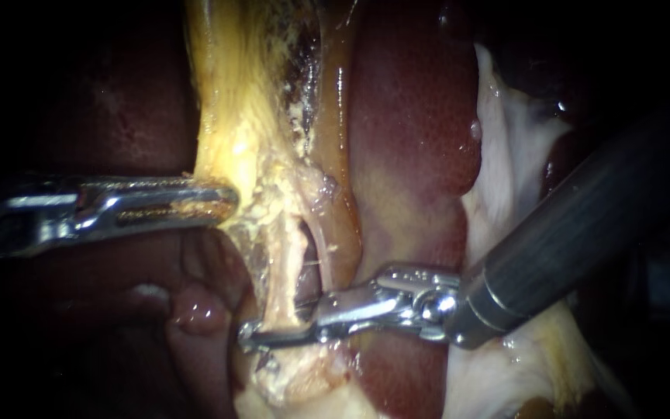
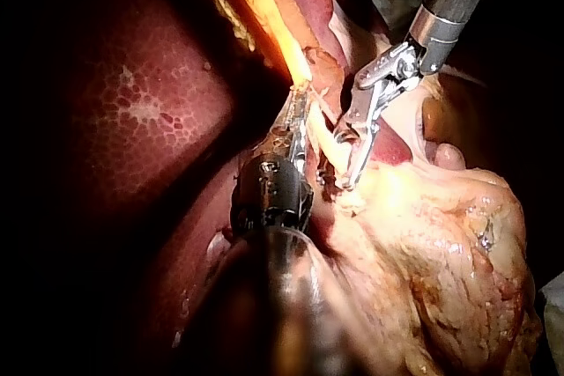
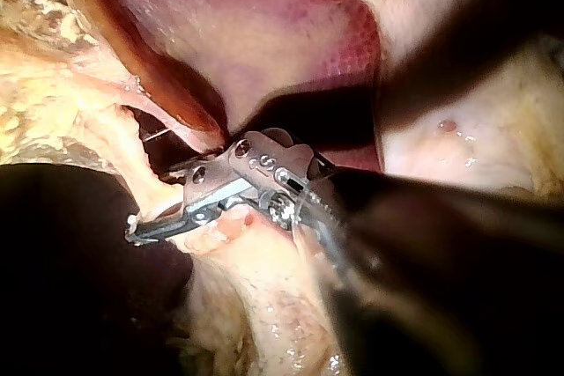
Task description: Going back first clip left tube
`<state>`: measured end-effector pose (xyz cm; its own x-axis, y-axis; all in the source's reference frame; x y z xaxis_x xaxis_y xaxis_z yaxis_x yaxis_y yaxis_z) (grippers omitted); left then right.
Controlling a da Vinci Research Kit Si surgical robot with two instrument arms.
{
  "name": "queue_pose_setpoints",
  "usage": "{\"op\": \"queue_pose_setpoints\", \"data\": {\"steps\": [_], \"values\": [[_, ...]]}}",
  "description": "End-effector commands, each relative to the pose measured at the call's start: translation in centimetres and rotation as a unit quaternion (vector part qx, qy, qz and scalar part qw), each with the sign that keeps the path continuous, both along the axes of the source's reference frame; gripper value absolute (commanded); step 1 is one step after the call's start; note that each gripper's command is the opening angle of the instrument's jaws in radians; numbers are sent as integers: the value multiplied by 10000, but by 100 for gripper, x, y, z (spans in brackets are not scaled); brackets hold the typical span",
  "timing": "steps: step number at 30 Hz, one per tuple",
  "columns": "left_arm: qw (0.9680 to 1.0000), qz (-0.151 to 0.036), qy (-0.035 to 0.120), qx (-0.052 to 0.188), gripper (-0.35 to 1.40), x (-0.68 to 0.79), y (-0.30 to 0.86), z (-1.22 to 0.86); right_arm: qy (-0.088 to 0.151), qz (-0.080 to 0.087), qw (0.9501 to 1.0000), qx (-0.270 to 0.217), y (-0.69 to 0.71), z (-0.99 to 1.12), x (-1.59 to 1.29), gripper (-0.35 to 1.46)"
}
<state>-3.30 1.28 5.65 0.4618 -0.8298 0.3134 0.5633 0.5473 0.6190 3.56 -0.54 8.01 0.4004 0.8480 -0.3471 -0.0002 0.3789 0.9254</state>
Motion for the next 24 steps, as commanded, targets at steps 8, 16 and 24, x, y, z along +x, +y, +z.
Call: {"op": "queue_pose_setpoints", "data": {"steps": [8, 16, 24], "values": [[10000, 3, -2, -1, -33, 1, 0, 0, 216, 100, 9976, -653, 12, -14, -16, 58], [10000, 3, -2, -1, -33, 2, 0, 0, 250, 217, 9926, -1166, 21, -26, -44, 60], [10000, 7, -5, -1, -33, 3, 0, 0, 335, 196, 9889, -1432, 36, -40, -70, 60]]}}
